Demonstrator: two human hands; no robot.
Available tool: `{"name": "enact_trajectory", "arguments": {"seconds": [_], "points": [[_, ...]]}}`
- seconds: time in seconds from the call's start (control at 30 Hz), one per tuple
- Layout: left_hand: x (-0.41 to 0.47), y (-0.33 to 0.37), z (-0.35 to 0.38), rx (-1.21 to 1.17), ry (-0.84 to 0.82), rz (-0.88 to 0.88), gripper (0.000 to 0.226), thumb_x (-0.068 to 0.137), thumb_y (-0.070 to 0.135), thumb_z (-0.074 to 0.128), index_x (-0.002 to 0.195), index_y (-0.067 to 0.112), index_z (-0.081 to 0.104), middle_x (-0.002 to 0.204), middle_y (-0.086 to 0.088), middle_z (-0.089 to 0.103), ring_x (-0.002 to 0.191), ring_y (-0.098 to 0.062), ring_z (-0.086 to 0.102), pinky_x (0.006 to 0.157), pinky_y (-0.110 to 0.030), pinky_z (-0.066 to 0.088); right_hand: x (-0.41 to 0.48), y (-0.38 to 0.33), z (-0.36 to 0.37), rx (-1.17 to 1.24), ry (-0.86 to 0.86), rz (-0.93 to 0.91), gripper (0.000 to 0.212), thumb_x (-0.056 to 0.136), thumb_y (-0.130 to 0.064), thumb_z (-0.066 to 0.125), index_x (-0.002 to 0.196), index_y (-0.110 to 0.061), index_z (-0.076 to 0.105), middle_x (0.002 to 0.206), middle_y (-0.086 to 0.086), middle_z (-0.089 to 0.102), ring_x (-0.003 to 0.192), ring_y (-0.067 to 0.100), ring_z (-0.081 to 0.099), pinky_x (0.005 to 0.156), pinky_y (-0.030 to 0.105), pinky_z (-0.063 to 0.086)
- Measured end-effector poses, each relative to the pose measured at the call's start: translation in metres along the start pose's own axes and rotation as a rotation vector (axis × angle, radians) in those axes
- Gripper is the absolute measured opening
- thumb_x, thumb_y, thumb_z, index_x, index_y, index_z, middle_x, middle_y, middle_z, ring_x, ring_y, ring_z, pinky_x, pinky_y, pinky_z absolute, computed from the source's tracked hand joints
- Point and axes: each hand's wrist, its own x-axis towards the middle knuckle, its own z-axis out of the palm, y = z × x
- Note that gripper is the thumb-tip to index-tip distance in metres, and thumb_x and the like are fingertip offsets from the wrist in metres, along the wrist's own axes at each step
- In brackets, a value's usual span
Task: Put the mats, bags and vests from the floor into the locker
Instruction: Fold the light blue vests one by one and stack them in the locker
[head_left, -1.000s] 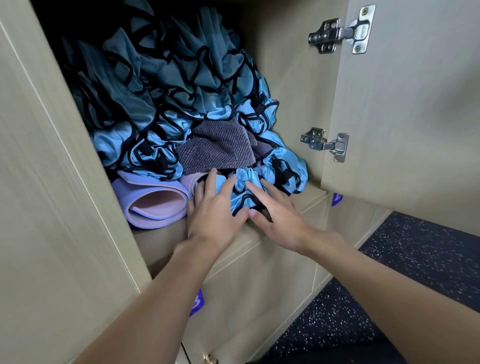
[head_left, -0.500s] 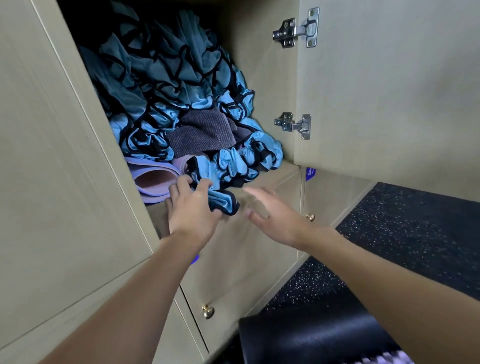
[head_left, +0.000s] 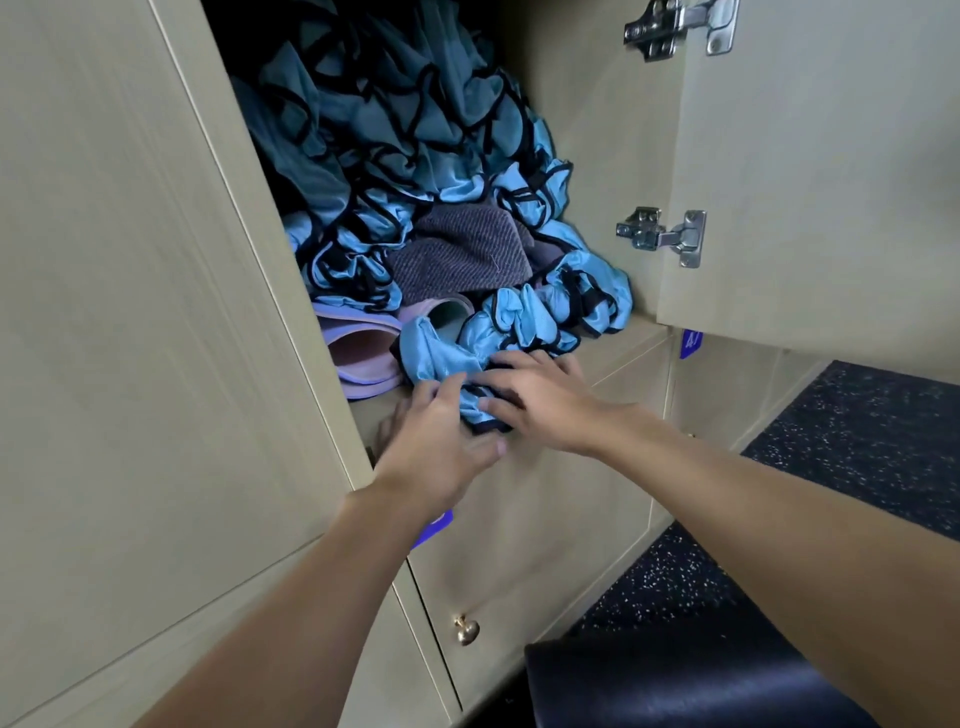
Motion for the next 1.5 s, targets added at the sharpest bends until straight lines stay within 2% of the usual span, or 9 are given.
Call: {"name": "enact_trajectory", "arguments": {"seconds": [0.17,0.3,0.4,0.53,0.7,0.87,1.07,1.27,1.5], "points": [[0.015,-0.002,0.005,-0.016,0.034,-0.064,0.065,0.092,0.051,0.054,0.147,0.025,0.033,0.148,-0.003,0.046,0.135,-0.025,0.041,0.108,-0.039,0.031,0.031,0.006,0.001,0.144,0.039,0.0,0.044,0.089,-0.049,0.063,0.129,-0.033,0.058,0.134,-0.007,0.045,0.126,0.015,0.043,0.103,0.041,0.03],[0.03,-0.005,0.01,0.028,0.062,-0.107,0.058,0.095,0.052,0.049,0.145,0.026,0.037,0.147,0.001,0.048,0.136,-0.022,0.04,0.109,-0.039,0.027,0.051,0.013,0.008,0.197,0.089,0.02,0.037,0.084,-0.048,0.07,0.115,-0.028,0.063,0.115,-0.006,0.048,0.107,0.014,0.052,0.096,0.04,0.04],[0.039,-0.003,0.015,0.035,0.072,-0.164,0.053,0.095,0.052,0.047,0.142,0.027,0.042,0.144,0.0,0.049,0.137,-0.022,0.039,0.111,-0.041,0.023,0.064,0.016,0.009,0.155,0.1,0.082,0.035,0.084,-0.052,0.068,0.108,-0.028,0.062,0.108,-0.007,0.043,0.104,0.016,0.052,0.088,0.038,0.041],[0.038,0.0,0.016,0.012,0.111,-0.159,0.05,0.094,0.051,0.049,0.138,0.027,0.047,0.137,-0.001,0.054,0.133,-0.023,0.043,0.109,-0.042,0.027,0.069,0.013,0.01,0.099,0.117,0.119,0.036,0.084,-0.054,0.066,0.104,-0.025,0.061,0.111,-0.003,0.046,0.106,0.019,0.051,0.094,0.042,0.039],[0.029,-0.003,0.012,-0.015,0.18,-0.125,0.05,0.093,0.049,0.053,0.138,0.028,0.049,0.132,-0.004,0.06,0.122,-0.028,0.054,0.101,-0.042,0.041,0.049,0.012,0.01,0.221,0.18,0.086,0.036,0.085,-0.049,0.067,0.11,-0.023,0.064,0.113,-0.004,0.051,0.106,0.017,0.053,0.098,0.044,0.037],[0.016,0.001,0.008,-0.041,0.153,-0.13,0.056,0.091,0.05,0.055,0.141,0.029,0.046,0.139,-0.004,0.051,0.128,-0.028,0.048,0.105,-0.043,0.039,0.027,0.006,0.006,0.349,0.195,0.12,0.042,0.088,-0.045,0.064,0.124,-0.025,0.059,0.126,-0.004,0.051,0.114,0.019,0.055,0.104,0.046,0.039],[-0.003,0.023,0.0,-0.02,0.172,-0.075,0.051,0.089,0.044,0.06,0.135,0.024,0.052,0.137,-0.01,0.043,0.127,-0.036,0.042,0.106,-0.046,0.036,-0.036,0.004,-0.013,0.391,0.145,0.152,0.038,0.094,-0.033,0.059,0.129,-0.017,0.055,0.129,0.001,0.046,0.111,0.022,0.055,0.101,0.042,0.043],[-0.024,0.089,0.024,-0.159,-0.046,0.186,0.045,0.09,0.037,0.062,0.132,0.022,0.057,0.129,-0.008,0.059,0.119,-0.029,0.055,0.1,-0.043,0.045,-0.135,0.043,-0.036,0.34,0.17,0.251,0.033,0.096,-0.024,0.057,0.128,-0.015,0.056,0.134,0.005,0.045,0.1,0.019,0.057,0.094,0.035,0.047],[-0.079,0.189,0.109,-0.285,-0.322,0.339,0.022,0.088,0.037,0.065,0.106,0.025,0.065,0.104,0.001,0.065,0.098,-0.022,0.062,0.091,-0.037,0.05,-0.297,0.119,-0.049,0.239,0.174,0.528,0.02,0.092,-0.009,0.056,0.108,-0.002,0.065,0.1,0.009,0.055,0.083,0.018,0.051,0.083,0.026,0.042]]}}
